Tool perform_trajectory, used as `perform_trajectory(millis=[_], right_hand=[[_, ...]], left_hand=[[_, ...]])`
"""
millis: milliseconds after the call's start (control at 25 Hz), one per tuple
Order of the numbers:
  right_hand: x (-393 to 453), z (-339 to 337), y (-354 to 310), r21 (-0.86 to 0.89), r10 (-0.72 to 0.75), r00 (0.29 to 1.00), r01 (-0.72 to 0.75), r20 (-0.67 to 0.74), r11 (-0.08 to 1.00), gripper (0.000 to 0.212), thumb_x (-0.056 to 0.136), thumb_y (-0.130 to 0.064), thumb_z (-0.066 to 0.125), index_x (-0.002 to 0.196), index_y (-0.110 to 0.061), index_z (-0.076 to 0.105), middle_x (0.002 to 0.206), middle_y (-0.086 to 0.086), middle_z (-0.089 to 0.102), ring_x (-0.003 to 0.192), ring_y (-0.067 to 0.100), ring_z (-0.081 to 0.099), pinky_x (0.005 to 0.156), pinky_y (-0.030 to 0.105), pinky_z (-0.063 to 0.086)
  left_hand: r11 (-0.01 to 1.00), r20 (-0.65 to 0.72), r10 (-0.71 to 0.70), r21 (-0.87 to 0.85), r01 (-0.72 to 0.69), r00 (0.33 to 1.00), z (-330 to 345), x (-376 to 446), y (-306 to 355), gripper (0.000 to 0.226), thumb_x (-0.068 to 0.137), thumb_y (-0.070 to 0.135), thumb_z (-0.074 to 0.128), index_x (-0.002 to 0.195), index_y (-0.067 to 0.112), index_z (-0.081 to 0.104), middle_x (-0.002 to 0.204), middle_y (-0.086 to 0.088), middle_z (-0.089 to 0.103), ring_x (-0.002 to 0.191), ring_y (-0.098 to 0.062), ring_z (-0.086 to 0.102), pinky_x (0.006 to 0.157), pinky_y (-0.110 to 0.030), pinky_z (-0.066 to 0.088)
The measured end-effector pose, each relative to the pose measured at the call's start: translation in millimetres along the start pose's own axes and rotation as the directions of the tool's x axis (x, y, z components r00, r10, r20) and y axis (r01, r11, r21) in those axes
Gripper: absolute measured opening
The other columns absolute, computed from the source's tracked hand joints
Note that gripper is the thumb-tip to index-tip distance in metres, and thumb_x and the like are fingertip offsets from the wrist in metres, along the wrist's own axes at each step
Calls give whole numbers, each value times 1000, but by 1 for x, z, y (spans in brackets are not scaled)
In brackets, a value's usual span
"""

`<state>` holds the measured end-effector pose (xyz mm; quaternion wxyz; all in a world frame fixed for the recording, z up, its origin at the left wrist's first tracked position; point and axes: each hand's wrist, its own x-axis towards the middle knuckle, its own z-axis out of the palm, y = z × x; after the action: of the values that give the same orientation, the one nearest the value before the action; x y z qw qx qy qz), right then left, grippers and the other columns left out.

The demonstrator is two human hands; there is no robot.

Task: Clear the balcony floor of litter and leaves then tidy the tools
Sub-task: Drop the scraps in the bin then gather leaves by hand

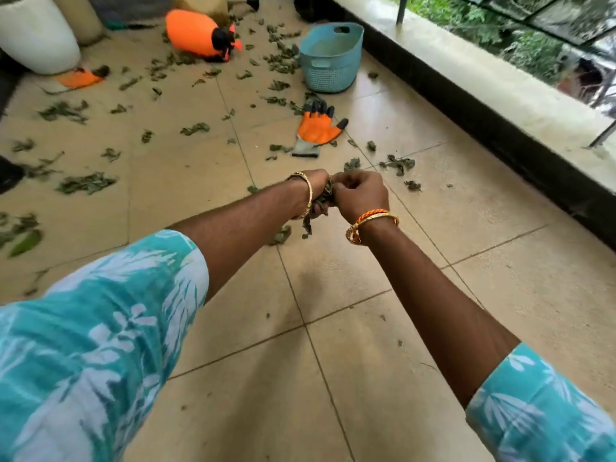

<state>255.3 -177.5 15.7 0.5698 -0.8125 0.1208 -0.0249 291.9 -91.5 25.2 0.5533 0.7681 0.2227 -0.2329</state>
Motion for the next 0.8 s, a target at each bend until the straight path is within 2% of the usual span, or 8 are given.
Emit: perform_trajectory(millis=[80, 200, 320, 400, 480, 600, 680, 800], right_hand=[[-9, 19, -12, -75, -10, 997, 16, 83, 997, 24, 85, -6, 51, 97, -12, 71, 94, 8, 70, 86, 20, 65, 75, 26, 53], [-25, 45, -18, -174, -30, 976, 69, 216, 982, 17, 82, -4, 59, 88, -17, 68, 84, 6, 69, 78, 18, 65, 75, 32, 57], [-44, 66, -17, -172, -58, 980, 91, 192, 981, 15, 80, -4, 63, 83, -17, 68, 76, 3, 67, 69, 13, 64, 64, 23, 55], [-56, 82, -13, -240, -89, 964, 151, 250, 959, 17, 78, -2, 60, 81, -16, 70, 77, 3, 67, 70, 13, 62, 60, 17, 49], [-63, 99, -6, -281, -82, 945, 176, 316, 943, 16, 76, -1, 61, 76, -16, 68, 74, 2, 66, 70, 14, 60, 61, 18, 48], [-64, 117, 5, -175, 23, 937, 41, 349, 984, 26, 81, 2, 53, 65, -17, 62, 67, 3, 61, 71, 21, 58, 65, 30, 51], [-60, 131, 15, -150, 85, 933, -34, 349, 988, 30, 83, 4, 52, 62, -17, 60, 70, 5, 61, 72, 22, 57, 65, 33, 51], [-58, 149, 29, -186, 121, 929, -58, 349, 981, 34, 82, 4, 50, 60, -19, 62, 72, 4, 63, 76, 24, 59, 77, 43, 54]], left_hand=[[998, -53, 1, -55, -4, 999, -21, -6, -12, 34, 94, 11, 36, 61, 6, 45, 28, -3, 42, 19, -11, 34, 31, -8, 26], [984, -94, -26, -176, 9, 995, -51, -15, -44, 34, 95, 13, 35, 63, 6, 45, 39, -6, 47, 27, -13, 41, 32, -11, 28], [957, -33, -47, -289, 35, 998, -71, -26, -73, 35, 96, 17, 34, 65, 8, 48, 34, -2, 49, 38, -13, 40, 34, -12, 25], [938, -32, -65, -342, 50, 997, -81, -30, -95, 35, 96, 20, 38, 64, 10, 49, 33, 0, 48, 33, -11, 41, 33, -10, 23], [929, -83, -120, -361, 82, 989, -91, -31, -118, 32, 93, 18, 45, 63, 9, 49, 41, -4, 49, 37, -14, 41, 33, -9, 23], [904, -143, -209, -405, 135, 967, -107, -30, -153, 29, 92, 17, 48, 65, 8, 48, 58, -7, 45, 43, -17, 38, 33, -8, 25], [866, -185, -249, -481, 134, 951, -119, -31, -177, 29, 93, 16, 48, 65, 9, 48, 58, -7, 43, 41, -17, 35, 31, -7, 24], [804, -229, -303, -583, 119, 925, -135, -34, -206, 29, 90, 11, 46, 61, 8, 48, 55, -6, 41, 33, -14, 32, 32, -7, 22]])
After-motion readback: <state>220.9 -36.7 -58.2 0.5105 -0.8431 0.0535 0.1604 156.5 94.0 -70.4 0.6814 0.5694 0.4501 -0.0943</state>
